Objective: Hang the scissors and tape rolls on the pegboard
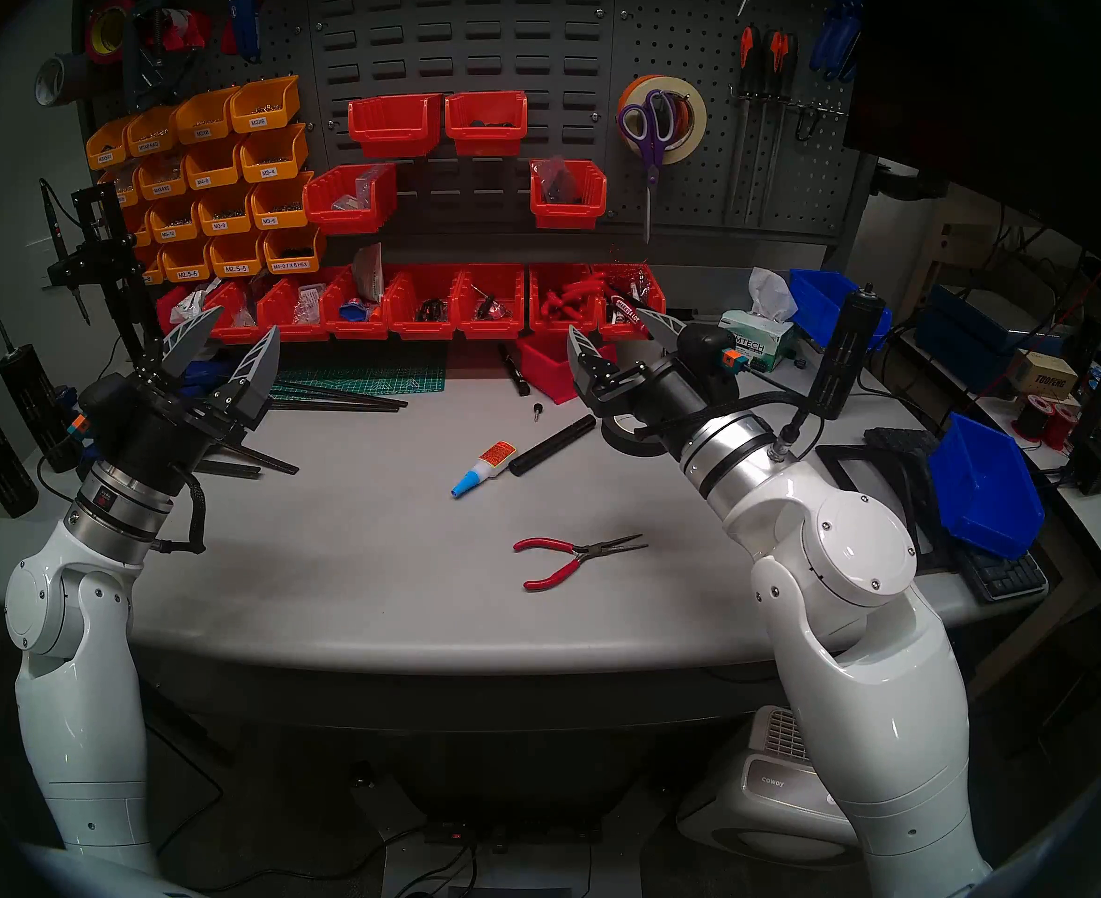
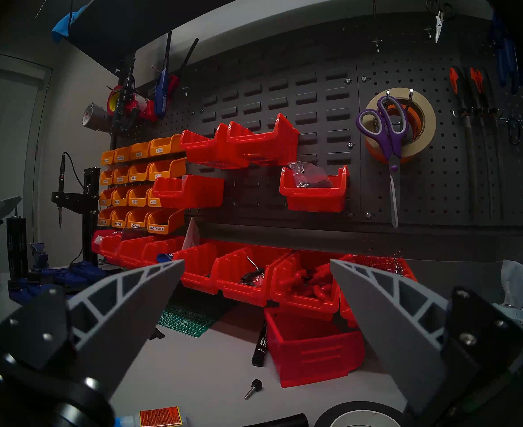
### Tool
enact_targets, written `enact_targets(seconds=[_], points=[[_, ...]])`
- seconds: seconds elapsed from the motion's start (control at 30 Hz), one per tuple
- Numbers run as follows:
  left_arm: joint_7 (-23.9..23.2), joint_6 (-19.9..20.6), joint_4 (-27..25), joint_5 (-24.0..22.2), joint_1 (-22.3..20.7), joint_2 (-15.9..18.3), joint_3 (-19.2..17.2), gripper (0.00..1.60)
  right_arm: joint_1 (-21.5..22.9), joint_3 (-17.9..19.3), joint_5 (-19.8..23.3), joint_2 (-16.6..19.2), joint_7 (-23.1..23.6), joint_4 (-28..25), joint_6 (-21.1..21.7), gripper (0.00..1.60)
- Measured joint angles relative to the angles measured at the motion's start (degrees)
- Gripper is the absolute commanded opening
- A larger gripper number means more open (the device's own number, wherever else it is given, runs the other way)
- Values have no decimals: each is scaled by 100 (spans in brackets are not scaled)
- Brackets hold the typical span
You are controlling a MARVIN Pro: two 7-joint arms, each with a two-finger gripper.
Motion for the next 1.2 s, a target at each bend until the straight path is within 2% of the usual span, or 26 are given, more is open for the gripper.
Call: enact_targets(seconds=[1.2], points=[[14, 19, 0, -11, -2, -7, -18, 160, -3, 32, -82, -136, 132, 0, -2, 160]])
